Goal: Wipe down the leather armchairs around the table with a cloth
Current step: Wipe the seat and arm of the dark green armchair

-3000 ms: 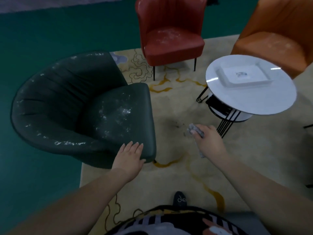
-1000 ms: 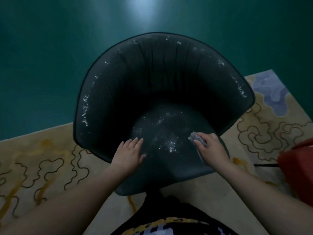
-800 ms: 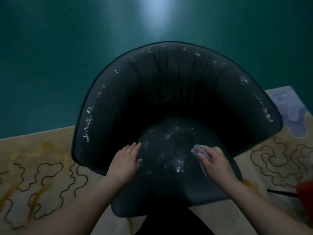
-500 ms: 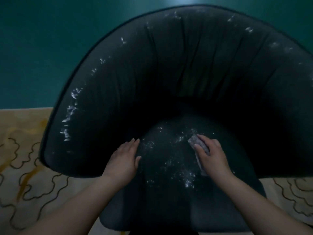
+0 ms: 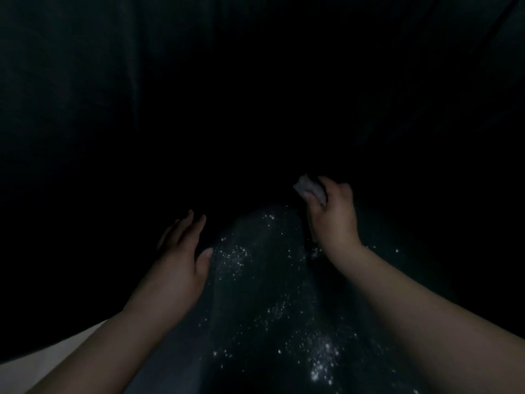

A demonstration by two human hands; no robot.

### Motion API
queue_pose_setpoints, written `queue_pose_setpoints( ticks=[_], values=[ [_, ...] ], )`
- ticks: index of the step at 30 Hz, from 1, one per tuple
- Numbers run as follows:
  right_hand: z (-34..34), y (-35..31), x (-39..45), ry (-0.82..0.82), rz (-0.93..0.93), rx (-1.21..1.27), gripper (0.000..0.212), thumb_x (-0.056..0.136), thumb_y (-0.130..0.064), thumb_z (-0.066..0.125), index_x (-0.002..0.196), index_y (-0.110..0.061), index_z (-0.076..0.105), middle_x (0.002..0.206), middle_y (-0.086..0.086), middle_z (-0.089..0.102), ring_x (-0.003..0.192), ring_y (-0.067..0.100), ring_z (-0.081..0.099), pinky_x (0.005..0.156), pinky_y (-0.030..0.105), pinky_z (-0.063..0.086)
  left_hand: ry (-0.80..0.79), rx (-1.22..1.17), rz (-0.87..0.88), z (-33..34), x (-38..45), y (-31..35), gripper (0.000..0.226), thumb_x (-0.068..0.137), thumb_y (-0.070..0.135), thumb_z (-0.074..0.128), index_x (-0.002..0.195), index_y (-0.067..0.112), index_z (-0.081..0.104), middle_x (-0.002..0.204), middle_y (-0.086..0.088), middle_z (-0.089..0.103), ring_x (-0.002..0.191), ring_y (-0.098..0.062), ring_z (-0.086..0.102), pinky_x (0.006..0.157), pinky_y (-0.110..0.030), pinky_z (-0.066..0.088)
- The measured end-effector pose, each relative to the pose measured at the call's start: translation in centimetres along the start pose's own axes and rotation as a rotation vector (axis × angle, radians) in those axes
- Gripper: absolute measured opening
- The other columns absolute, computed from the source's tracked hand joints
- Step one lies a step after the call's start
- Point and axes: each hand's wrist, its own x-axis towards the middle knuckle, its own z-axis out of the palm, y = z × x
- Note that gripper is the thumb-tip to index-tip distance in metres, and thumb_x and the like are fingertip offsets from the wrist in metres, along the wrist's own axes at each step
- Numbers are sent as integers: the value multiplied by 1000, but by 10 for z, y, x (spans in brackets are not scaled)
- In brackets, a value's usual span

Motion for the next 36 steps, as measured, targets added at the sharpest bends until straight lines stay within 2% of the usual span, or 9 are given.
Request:
queue_pose_setpoints(
  ticks=[2, 4, 10, 13, 16, 22, 25, 28, 36],
  values=[
    [18, 0, 16, 12, 29, -9, 41, 96, -17, 53, 135, -6, 47, 129, 17, 43, 118, 27, 49, 103, 35, 41, 19, -18, -18, 6, 3, -1, 59, 97, 27, 51, 151, 18, 29, 160, 0, 18, 147, -19, 12, 114, -23, 6],
    [37, -5, 11, 57, 12, -166, 40, 95, -16, 52, 135, -11, 49, 128, 17, 43, 116, 30, 44, 97, 29, 38, 19, -20, -31, 14, 3, -2, 59, 97, 29, 49, 152, 20, 27, 161, 2, 16, 147, -17, 9, 113, -22, 4],
    [29, 4, -43, -220, -503, -306, 51, 79, -7, 73, 128, -12, 58, 110, 18, 54, 96, 34, 53, 79, 40, 49, -12, -3, -59, 22, -9, -7, 61, 97, 32, 49, 152, 22, 27, 161, 3, 14, 148, -17, 8, 113, -21, 2],
    [21, 13, -12, -126, -299, -258, 44, 88, -6, 59, 132, -13, 54, 122, 19, 47, 108, 36, 50, 92, 45, 45, -11, -15, -100, 20, -13, -16, 61, 97, 34, 47, 153, 24, 24, 162, 7, 10, 148, -13, 4, 115, -24, 4],
    [49, -8, -3, 41, -118, -201, 39, 93, -8, 52, 132, -13, 53, 129, 18, 41, 114, 32, 45, 98, 28, 34, -13, -1, -110, 20, -15, -20, 62, 97, 35, 47, 153, 24, 23, 162, 7, 9, 148, -13, 4, 114, -23, 3],
    [52, -19, -54, -199, -515, -230, 49, 80, -3, 70, 127, -13, 59, 113, 20, 52, 98, 36, 51, 79, 38, 47, -54, 57, -148, 21, -21, -25, 70, 97, 39, 48, 155, 23, 14, 163, 7, -3, 148, -15, -2, 118, -27, 4],
    [45, -10, -25, -144, -420, -223, 46, 85, 1, 61, 129, -10, 57, 121, 23, 47, 108, 40, 51, 88, 50, 48, -74, 83, -170, 21, -26, -33, 71, 98, 42, 44, 155, 25, 7, 162, 9, -10, 148, -14, -5, 117, -26, 3],
    [73, -32, -16, -37, -249, -223, 36, 90, -4, 53, 126, -8, 56, 129, 20, 41, 113, 36, 47, 93, 45, 45, -79, 75, -168, 22, -29, -36, 70, 98, 41, 43, 155, 26, 5, 161, 10, -12, 148, -15, -5, 118, -27, 5],
    [53, -25, -62, -285, -659, -247, 48, 78, 1, 71, 123, -13, 63, 108, 22, 56, 94, 39, 53, 77, 46, 50, -85, 54, -143, 19, -43, -49, 69, 98, 37, 44, 155, 27, 6, 160, 15, -14, 149, -13, -1, 121, -30, 9]
  ],
)
